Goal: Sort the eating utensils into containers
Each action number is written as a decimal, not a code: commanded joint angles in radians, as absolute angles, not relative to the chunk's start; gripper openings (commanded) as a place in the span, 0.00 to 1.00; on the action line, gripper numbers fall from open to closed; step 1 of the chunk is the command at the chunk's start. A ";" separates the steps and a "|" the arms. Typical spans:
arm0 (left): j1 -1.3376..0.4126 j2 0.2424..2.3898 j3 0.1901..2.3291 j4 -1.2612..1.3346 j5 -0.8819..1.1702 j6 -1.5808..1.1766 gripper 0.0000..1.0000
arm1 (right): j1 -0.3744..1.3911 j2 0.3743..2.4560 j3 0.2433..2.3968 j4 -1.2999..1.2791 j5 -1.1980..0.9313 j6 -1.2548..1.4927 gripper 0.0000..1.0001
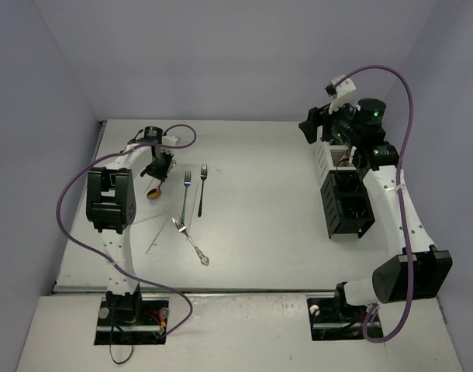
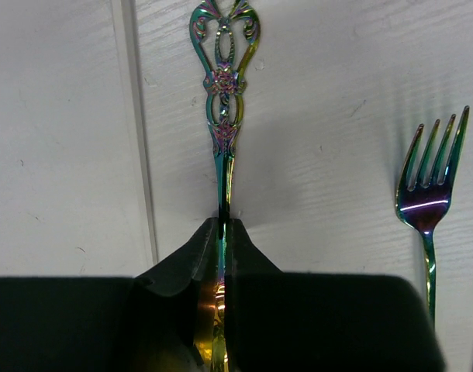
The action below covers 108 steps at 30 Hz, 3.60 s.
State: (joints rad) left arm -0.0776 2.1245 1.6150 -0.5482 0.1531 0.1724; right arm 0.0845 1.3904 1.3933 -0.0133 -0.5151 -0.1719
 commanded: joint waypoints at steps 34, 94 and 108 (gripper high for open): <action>-0.338 1.626 1.505 -0.795 0.964 -0.223 0.00 | 1.084 1.371 1.137 -0.038 -0.234 -1.373 0.44; 0.054 1.413 1.317 -0.319 0.569 -0.177 0.94 | -0.184 1.322 1.310 0.257 -0.215 0.199 0.00; 0.054 1.442 1.265 -0.304 0.524 -0.113 0.94 | -0.285 1.546 1.300 0.528 -0.185 0.411 0.00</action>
State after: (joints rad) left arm 0.0570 1.4516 1.2556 -0.3669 0.5364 -0.1489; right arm -0.2908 1.5095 1.2853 0.3242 -0.2064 0.3436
